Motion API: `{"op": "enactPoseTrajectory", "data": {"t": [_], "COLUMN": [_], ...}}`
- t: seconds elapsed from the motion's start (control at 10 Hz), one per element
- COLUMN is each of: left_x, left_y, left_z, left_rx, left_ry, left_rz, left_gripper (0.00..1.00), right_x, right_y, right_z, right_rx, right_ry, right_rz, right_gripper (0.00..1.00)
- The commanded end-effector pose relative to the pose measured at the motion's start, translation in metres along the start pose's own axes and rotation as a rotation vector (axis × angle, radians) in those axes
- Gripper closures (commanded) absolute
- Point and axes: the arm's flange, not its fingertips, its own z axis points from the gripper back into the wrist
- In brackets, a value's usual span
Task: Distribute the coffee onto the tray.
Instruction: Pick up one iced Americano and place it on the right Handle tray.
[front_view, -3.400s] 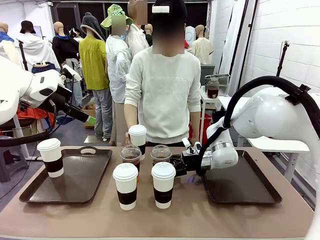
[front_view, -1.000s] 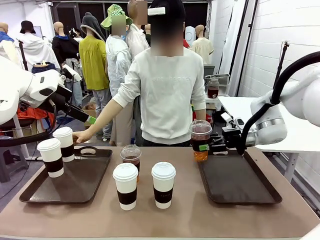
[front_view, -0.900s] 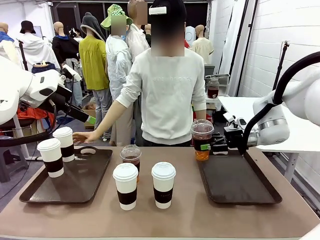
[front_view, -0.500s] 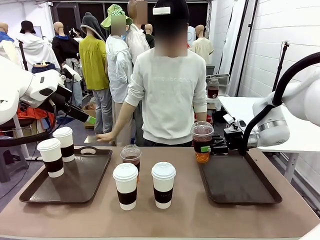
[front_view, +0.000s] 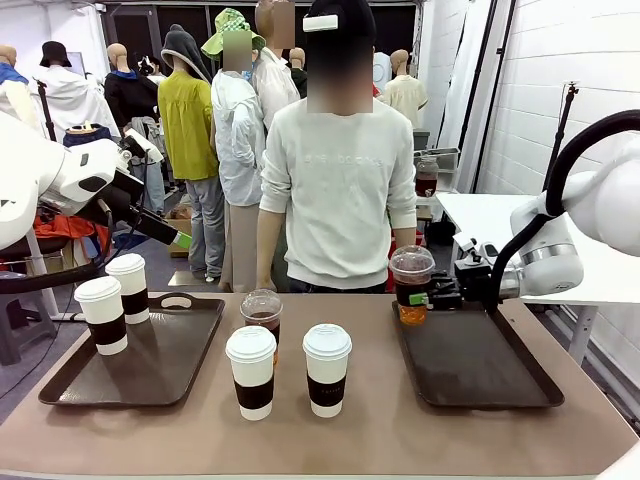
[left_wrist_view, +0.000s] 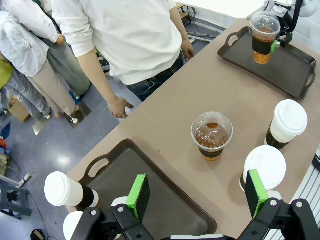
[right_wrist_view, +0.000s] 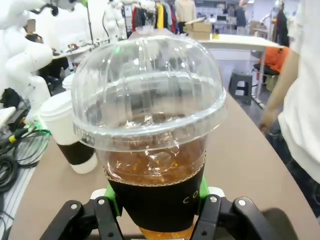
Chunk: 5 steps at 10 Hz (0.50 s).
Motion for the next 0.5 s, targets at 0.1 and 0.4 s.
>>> {"op": "enactPoseTrajectory", "data": {"t": [0.1, 0.4], "left_x": [-0.001, -0.001], "left_y": [0.001, 0.001], "left_z": [0.001, 0.001], "left_rx": [-0.004, -0.004], "left_ry": [-0.003, -0.003], "left_rz": [0.003, 0.003], "left_gripper": [0.00, 0.00], "right_x": [0.000, -0.017], "right_y": [-0.029, -0.067], "right_z": [0.023, 0.031], "right_rx": [-0.050, -0.085], "right_ry": [-0.068, -0.106], "right_rz": [0.021, 0.012], "right_gripper": [0.37, 0.37]}}
